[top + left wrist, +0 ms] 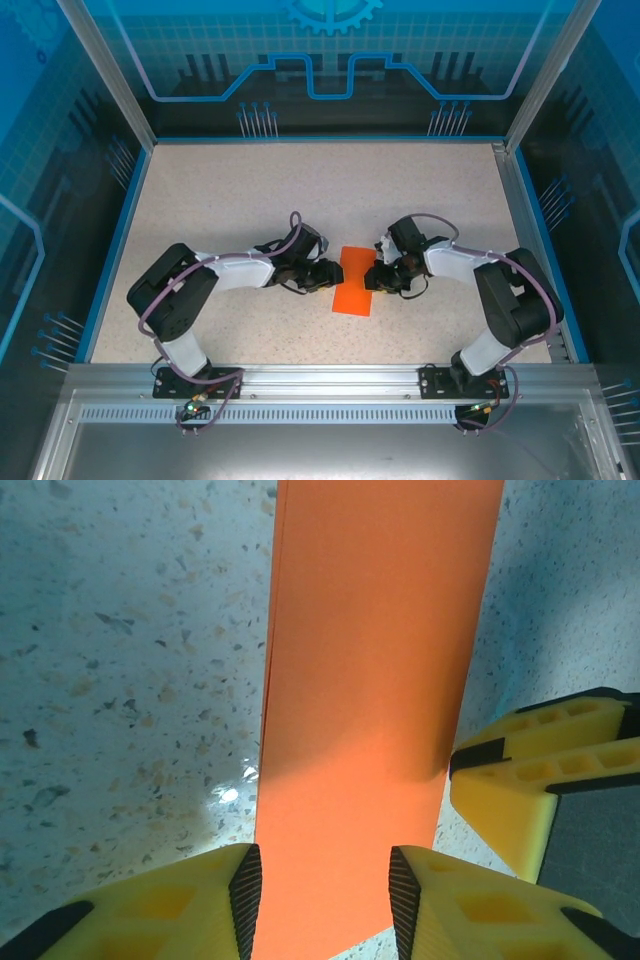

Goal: Fold a paper plane with a square sheet of paper (pick it up from the middle)

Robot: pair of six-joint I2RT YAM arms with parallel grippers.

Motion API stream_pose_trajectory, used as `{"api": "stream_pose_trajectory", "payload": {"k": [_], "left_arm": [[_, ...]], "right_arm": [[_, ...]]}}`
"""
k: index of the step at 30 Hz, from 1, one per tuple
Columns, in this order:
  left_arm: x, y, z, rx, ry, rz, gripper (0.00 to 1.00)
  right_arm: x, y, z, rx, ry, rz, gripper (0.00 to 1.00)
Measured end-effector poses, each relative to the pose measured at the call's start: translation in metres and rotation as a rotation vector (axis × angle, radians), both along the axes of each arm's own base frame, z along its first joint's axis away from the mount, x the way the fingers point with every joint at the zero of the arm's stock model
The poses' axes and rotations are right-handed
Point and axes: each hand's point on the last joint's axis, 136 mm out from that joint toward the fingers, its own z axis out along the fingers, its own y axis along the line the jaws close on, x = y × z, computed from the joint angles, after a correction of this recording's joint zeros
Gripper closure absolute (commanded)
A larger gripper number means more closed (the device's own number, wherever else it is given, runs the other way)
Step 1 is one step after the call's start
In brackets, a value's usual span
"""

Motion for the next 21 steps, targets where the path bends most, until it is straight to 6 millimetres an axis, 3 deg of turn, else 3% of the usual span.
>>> {"api": "stream_pose_trajectory", "payload": {"k": [21], "left_arm": [[0.0015,-0.0014,-0.0018,-0.016,0.01,0.021,0.57]], "right_arm": [[-0.0016,-0.0009,-0.0074,0.004,0.001,-0.004,0.79]]}}
